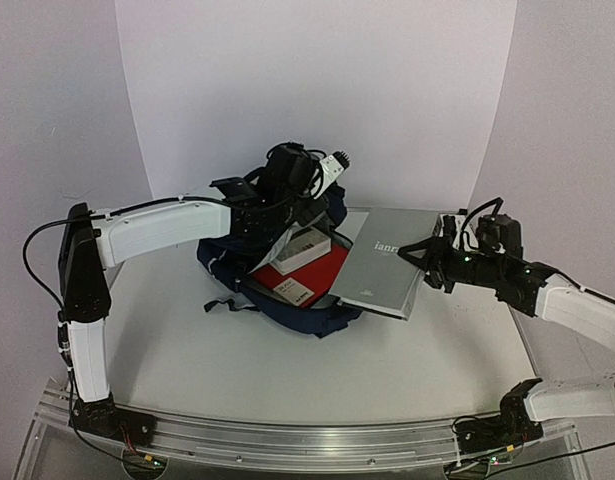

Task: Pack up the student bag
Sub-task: Place the book in the student bag.

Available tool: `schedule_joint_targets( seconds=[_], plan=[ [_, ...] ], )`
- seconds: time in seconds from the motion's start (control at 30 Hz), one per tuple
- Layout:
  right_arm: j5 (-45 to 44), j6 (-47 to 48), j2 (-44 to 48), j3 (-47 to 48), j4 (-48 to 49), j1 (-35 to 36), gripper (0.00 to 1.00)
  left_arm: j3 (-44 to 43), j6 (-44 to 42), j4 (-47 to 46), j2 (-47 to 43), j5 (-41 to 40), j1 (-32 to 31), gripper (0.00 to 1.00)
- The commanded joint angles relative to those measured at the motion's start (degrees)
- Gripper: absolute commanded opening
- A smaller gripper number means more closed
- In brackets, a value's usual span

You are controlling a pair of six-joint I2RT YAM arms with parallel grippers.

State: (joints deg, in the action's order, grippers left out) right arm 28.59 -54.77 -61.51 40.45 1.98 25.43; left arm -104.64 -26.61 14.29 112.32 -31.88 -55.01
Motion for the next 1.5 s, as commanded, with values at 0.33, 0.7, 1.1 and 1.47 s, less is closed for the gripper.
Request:
schedule_joint_targets(
  seconds=[0.33, 0.7, 1.1, 1.47],
  plan=[
    [-0.04, -22.45, -18.04, 0.07, 26.77, 7.58, 0.32, -6.11, 5.11, -9.54, -10.07, 8.78, 0.52, 0.00],
    [-8.80, -30.14, -28.39, 1.67, 30.15, 9.93, 0.32, -3.70, 8.31, -10.09, -11.80, 13.84, 0.61, 0.00],
    [-18.33, -33.74, -41.68, 8.42, 33.74, 13.58, 0.29, -1.21, 13.63, -7.76, -13.39, 25.59, 0.61, 0.00],
    [-19.50, -32.26, -55.95, 17.03, 44.39, 14.45, 0.28, -1.20, 20.54, -5.19, -13.12, 40.00, 2.40, 0.00]
  ],
)
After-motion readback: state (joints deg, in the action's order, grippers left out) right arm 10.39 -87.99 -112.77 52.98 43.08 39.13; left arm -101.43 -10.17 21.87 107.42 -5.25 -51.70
